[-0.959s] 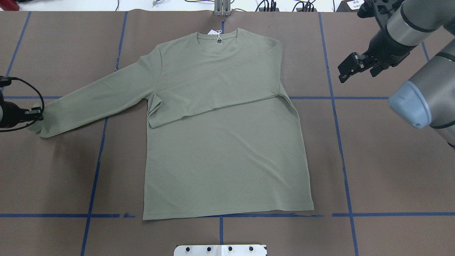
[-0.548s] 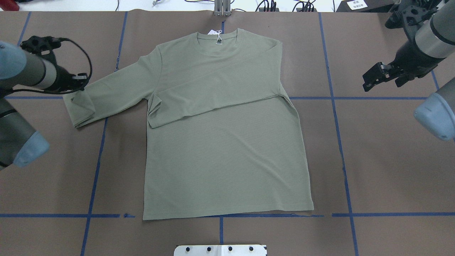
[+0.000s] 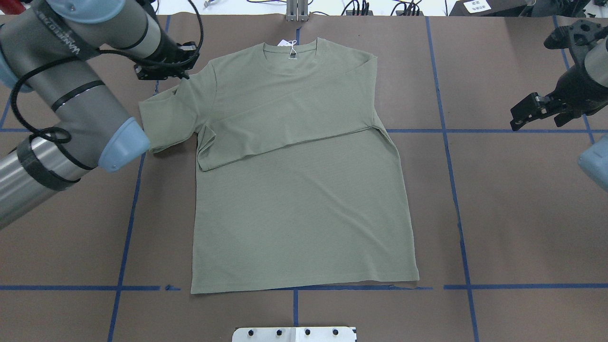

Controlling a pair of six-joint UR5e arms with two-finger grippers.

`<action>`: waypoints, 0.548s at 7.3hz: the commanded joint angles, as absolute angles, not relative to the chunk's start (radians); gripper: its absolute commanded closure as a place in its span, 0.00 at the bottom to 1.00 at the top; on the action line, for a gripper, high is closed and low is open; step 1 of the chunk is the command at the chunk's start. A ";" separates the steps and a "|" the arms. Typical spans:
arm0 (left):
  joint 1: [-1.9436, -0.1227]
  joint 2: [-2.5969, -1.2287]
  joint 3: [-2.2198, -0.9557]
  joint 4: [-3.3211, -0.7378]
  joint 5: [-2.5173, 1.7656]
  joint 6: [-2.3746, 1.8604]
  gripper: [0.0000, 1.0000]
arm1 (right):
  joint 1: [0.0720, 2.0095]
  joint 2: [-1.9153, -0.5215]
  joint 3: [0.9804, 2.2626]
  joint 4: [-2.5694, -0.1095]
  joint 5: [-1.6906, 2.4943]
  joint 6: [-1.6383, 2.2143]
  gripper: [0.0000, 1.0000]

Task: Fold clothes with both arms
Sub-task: 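Fold the held sleeve across the shirt body with the left gripper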

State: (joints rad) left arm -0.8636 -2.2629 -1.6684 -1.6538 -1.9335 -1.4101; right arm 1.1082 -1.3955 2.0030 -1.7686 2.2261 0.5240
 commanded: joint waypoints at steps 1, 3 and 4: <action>-0.751 -2.522 -1.527 -1.646 -1.962 -1.620 1.00 | 1.121 -1.417 2.003 -1.767 2.229 0.522 0.00; -0.637 -2.646 -1.420 -1.669 -1.893 -1.730 1.00 | 1.126 -1.425 2.002 -1.767 2.230 0.523 0.00; -0.614 -2.667 -1.370 -1.728 -1.876 -1.773 1.00 | 1.126 -1.431 2.000 -1.767 2.230 0.523 0.00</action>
